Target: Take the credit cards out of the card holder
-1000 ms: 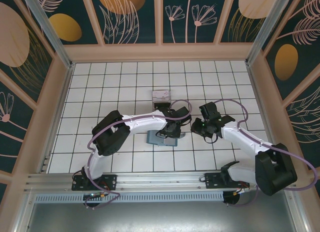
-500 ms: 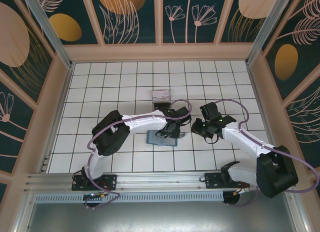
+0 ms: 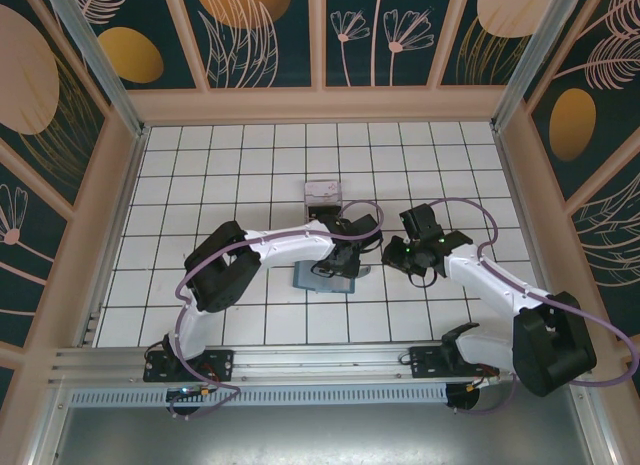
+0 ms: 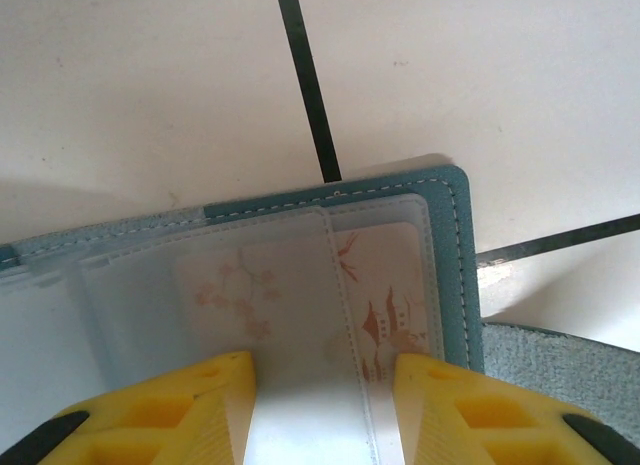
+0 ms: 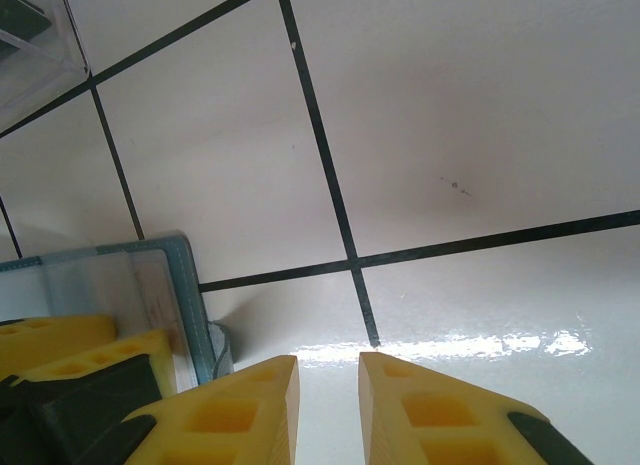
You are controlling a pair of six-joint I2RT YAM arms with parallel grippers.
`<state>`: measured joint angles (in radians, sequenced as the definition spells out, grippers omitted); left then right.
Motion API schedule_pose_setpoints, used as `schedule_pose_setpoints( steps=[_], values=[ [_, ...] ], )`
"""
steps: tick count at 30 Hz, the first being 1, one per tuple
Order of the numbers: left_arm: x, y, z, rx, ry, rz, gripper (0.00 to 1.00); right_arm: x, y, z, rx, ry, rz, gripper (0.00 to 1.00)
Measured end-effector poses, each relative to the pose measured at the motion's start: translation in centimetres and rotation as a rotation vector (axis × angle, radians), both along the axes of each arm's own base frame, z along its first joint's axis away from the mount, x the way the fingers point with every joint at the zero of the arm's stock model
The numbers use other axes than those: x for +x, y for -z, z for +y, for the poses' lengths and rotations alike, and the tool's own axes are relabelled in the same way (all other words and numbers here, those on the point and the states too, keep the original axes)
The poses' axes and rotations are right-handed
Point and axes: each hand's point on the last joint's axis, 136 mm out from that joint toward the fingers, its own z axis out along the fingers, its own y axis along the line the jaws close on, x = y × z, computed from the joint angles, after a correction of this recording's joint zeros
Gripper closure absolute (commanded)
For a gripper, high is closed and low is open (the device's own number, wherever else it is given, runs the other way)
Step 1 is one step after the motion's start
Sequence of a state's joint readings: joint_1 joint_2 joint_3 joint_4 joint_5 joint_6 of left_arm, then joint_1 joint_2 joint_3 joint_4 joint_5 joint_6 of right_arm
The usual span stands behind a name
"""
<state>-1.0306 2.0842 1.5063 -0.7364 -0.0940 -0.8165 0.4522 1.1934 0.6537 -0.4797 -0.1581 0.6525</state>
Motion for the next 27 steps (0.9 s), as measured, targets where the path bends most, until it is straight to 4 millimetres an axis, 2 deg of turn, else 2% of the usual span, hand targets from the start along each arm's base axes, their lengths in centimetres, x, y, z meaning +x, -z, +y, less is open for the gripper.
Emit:
schedule_pose_setpoints(
  steps=[11,16,22,27],
  values=[
    [0.0,-0.1,-0.6,-0.02,0.005,-0.006,0.75,0.1,-0.2,0.0,0.001,0.0,-0.003,0.76],
    [0.3,-0.2,-0.3,-0.003,0.001,-0.024,0.75,0.3,-0.5,0.2,0.004,0.0,-0.009,0.76],
    [0.5,-0.4,1.4,0.08,-0.007,-0.047,0.76,0.4,-0.9,0.2,0.004,0.0,-0.009,0.76],
    [0.4,-0.7,2.5,0.124,-0.009,-0.049,0.73,0.3,-0.9,0.2,0.003,0.0,-0.006,0.76]
  ],
)
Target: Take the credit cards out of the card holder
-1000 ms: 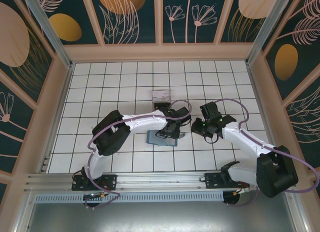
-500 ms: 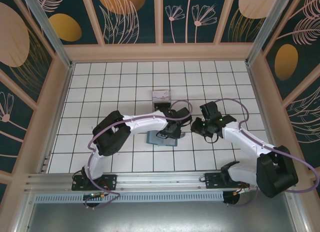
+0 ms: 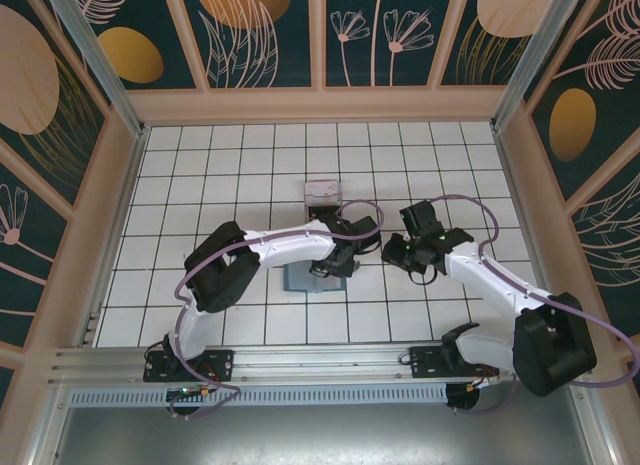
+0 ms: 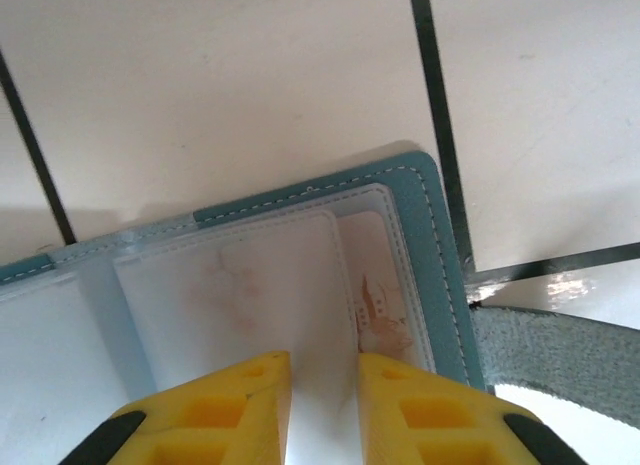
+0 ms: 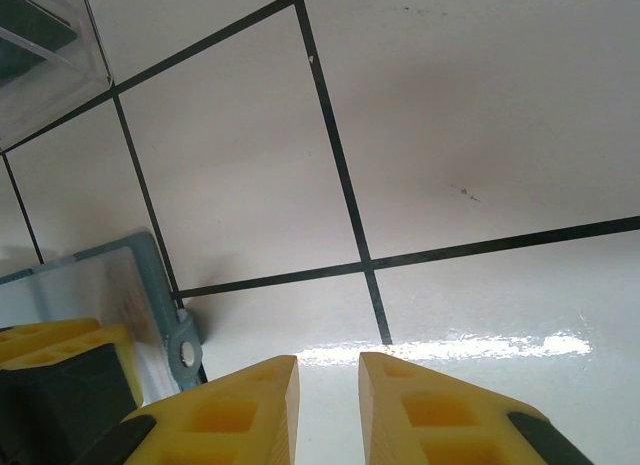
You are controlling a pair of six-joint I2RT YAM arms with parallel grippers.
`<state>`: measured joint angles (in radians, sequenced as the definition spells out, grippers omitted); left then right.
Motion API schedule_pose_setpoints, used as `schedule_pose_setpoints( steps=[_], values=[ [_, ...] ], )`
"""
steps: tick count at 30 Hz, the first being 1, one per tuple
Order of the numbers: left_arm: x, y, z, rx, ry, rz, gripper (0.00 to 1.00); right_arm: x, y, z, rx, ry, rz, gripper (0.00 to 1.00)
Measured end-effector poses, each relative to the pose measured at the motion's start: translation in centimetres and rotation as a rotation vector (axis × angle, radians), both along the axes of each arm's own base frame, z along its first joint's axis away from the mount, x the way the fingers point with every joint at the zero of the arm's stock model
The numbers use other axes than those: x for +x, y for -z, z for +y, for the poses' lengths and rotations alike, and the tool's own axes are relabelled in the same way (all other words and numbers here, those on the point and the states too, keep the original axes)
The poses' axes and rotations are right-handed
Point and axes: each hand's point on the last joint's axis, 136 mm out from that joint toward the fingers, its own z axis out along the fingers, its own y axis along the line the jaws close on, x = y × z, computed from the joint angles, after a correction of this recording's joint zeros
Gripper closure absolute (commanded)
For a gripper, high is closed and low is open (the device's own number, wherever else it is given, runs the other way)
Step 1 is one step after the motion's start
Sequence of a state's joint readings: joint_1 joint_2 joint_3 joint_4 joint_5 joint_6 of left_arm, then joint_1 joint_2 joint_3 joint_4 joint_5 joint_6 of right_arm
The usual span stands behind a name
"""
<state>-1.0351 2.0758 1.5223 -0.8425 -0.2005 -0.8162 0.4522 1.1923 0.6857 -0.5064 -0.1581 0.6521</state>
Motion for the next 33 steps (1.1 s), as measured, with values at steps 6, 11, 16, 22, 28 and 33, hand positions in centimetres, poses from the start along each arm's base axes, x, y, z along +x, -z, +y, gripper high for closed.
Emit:
schedule_pose_setpoints(
  steps=[6,11,16,22,28,33],
  values=[
    [0.1,-1.9,0.6,-0.001,-0.002,-0.027,0.73,0.2,-0.3,0.1,0.004,0.0,-0.006,0.76],
    [0.1,-2.7,0.9,0.001,-0.003,-0.039,0.73,0.2,-0.6,0.5,0.012,-0.012,-0.012,0.76],
    [-0.1,-3.1,1.8,0.018,-0.004,-0.046,0.74,0.2,-0.9,1.6,0.02,-0.043,-0.013,0.76],
    [-0.6,-3.6,3.3,0.048,-0.005,-0.054,0.75,0.2,-0.9,2.9,0.02,-0.08,0.002,0.76],
    [-0.9,-3.7,4.3,0.066,-0.006,-0.058,0.75,0.2,-0.6,4.0,0.015,-0.103,0.018,0.76],
    [-1.3,-3.4,5.4,0.092,-0.008,-0.06,0.81,0.2,-0.8,5.1,0.014,-0.128,0.019,0.76]
  ],
)
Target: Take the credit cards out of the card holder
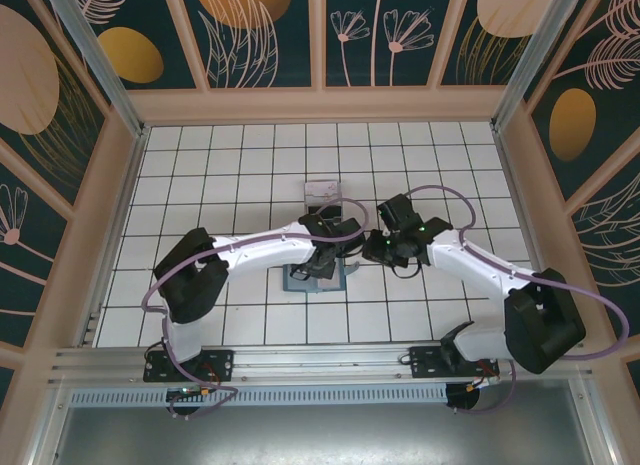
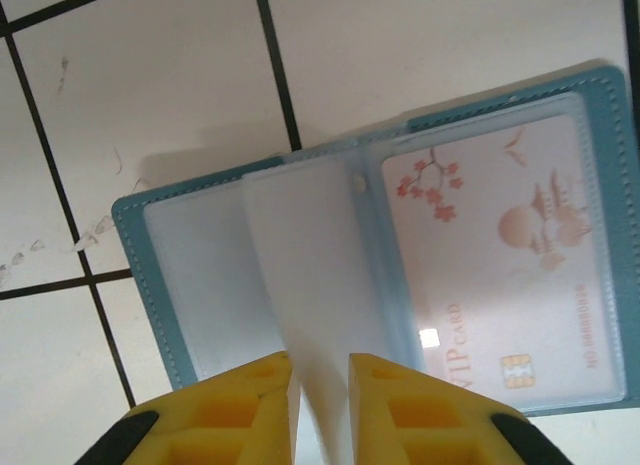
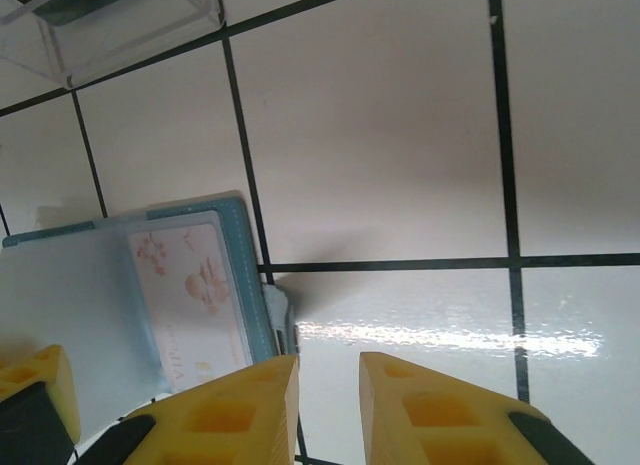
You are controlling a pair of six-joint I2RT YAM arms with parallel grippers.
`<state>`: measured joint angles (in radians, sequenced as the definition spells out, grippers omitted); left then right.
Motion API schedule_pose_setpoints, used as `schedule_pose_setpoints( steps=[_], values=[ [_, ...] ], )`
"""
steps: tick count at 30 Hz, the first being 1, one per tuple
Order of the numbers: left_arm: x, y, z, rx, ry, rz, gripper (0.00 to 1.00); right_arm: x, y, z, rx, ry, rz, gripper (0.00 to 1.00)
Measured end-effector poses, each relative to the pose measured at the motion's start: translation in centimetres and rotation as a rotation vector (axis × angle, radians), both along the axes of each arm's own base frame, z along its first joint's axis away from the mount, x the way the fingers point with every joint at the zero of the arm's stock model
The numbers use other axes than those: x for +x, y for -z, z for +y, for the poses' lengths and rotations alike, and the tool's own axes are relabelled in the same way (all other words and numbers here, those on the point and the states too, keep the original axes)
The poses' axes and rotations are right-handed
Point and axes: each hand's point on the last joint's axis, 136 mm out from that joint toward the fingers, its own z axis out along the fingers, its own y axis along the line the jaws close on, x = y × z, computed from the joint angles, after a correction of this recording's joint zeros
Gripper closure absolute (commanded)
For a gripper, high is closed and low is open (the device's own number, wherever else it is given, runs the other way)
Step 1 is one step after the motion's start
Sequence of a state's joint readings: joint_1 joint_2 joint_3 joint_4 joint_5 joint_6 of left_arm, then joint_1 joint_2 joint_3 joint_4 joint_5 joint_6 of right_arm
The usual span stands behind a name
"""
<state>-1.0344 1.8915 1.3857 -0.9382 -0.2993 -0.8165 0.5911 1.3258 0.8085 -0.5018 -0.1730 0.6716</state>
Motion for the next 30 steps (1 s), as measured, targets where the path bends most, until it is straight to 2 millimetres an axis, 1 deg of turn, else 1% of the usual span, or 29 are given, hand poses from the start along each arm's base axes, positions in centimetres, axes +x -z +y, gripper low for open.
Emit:
schedule_pose_setpoints(
  steps=[6,9,12,18,21,24,30],
  values=[
    [0.0,-0.5,-0.2,-0.039,0.0,-0.017,0.82,0.1,-0.1,1.1,0.001,-0.015,0.007,0.76],
    [-0.1,-0.3,-0.1,-0.048,0.0,-0.021,0.81,0.1,-0.1,1.5,-0.003,-0.024,0.005,0.76],
    [-0.4,0.7,0.8,-0.028,-0.005,-0.009,0.79,0.3,-0.3,2.0,-0.003,-0.032,0.001,0.76],
    [-1.5,3.5,3.2,-0.002,-0.028,0.043,0.76,0.4,-0.3,2.4,-0.008,-0.04,0.001,0.76],
    [-2.0,4.5,3.6,-0.028,-0.038,0.068,0.75,0.2,0.0,2.6,-0.014,-0.046,0.008,0.76],
    [-2.0,4.6,3.3,-0.073,-0.04,0.077,0.74,0.1,0.2,2.7,-0.017,-0.048,0.013,0.76],
    [-1.9,4.5,3.3,-0.078,-0.033,0.081,0.73,0.0,0.3,2.8,-0.021,-0.049,0.018,0.76]
  ],
)
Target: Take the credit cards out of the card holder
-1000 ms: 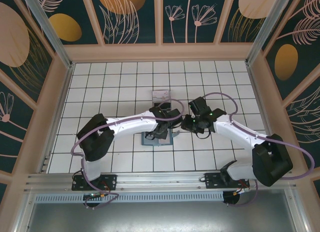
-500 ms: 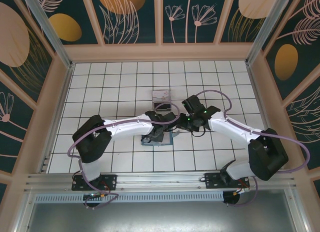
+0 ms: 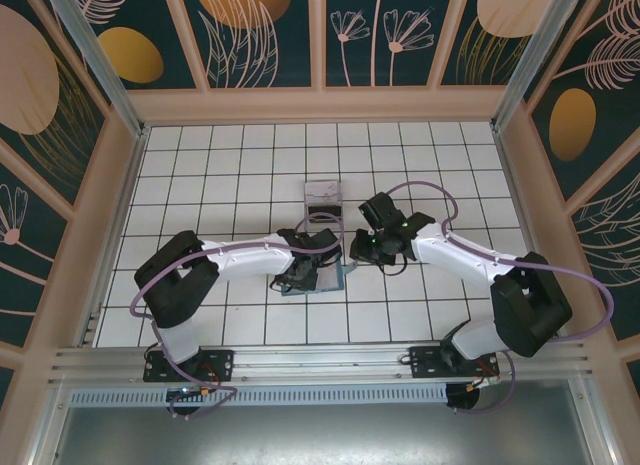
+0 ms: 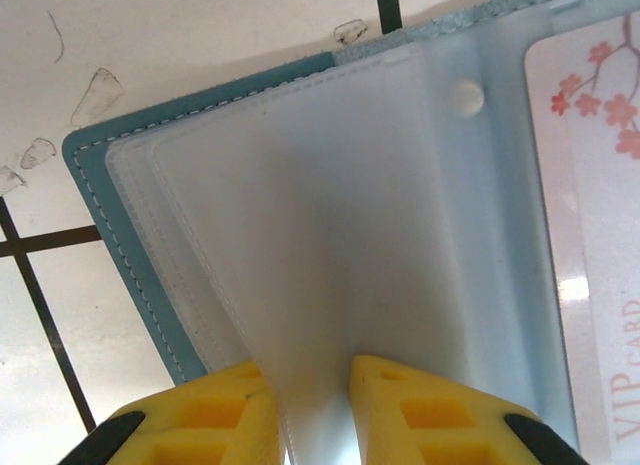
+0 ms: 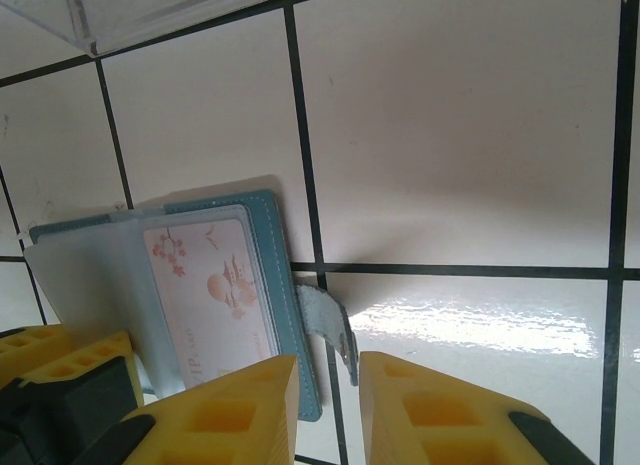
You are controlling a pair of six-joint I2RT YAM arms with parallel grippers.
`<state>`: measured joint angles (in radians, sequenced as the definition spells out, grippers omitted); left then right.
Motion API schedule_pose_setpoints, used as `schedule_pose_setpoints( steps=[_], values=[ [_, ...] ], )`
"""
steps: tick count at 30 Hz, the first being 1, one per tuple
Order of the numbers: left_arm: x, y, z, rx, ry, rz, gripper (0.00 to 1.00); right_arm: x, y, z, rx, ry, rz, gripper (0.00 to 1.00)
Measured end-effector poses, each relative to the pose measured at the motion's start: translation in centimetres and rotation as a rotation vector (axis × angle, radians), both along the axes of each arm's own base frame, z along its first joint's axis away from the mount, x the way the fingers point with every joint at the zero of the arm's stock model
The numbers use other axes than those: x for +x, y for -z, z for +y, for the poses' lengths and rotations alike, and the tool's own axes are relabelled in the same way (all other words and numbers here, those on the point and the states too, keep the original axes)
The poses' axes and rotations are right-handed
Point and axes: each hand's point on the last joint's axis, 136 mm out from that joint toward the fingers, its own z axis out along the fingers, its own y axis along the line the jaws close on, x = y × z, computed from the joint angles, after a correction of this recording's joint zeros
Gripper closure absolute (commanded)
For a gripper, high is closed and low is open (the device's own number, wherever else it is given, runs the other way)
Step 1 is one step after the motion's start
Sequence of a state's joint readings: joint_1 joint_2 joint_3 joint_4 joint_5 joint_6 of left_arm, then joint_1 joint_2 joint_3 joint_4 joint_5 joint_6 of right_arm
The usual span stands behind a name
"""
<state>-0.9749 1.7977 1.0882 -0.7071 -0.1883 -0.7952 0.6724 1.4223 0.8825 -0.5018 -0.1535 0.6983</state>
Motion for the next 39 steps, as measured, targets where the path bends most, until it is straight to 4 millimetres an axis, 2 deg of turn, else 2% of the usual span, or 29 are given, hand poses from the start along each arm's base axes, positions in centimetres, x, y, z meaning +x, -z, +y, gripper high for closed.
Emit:
schedule_pose_setpoints(
  steps=[5,12,16,22,25,29,34,39],
  values=[
    [0.5,-0.9,-0.6,-0.013,0.004,-0.012,0.72,0.0,-0.1,0.1,0.002,-0.003,-0.003,0.76],
    [2.6,-5.9,-3.8,-0.145,0.004,-0.097,0.72,0.2,-0.4,0.2,0.004,-0.002,-0.011,0.76],
    [3.3,-7.5,-5.5,-0.214,0.008,-0.116,0.74,0.3,-0.5,0.3,0.005,-0.002,-0.014,0.76],
    [4.1,-7.4,-7.7,-0.367,-0.016,-0.088,0.77,0.3,-0.6,0.3,0.007,-0.006,-0.015,0.75],
    [4.3,-6.4,-7.6,-0.413,-0.045,-0.059,0.77,0.3,-0.5,0.4,0.01,-0.008,-0.013,0.75],
    [4.5,-5.3,-6.7,-0.419,-0.075,-0.039,0.76,0.2,-0.1,0.8,0.016,-0.017,0.006,0.75],
    [4.4,-5.0,-6.5,-0.409,-0.076,-0.033,0.71,-0.2,0.9,1.5,0.016,-0.037,0.033,0.75],
    [4.2,-4.7,-7.5,-0.353,-0.04,-0.022,0.66,0.1,1.1,1.2,0.002,-0.023,0.03,0.75]
  ],
)
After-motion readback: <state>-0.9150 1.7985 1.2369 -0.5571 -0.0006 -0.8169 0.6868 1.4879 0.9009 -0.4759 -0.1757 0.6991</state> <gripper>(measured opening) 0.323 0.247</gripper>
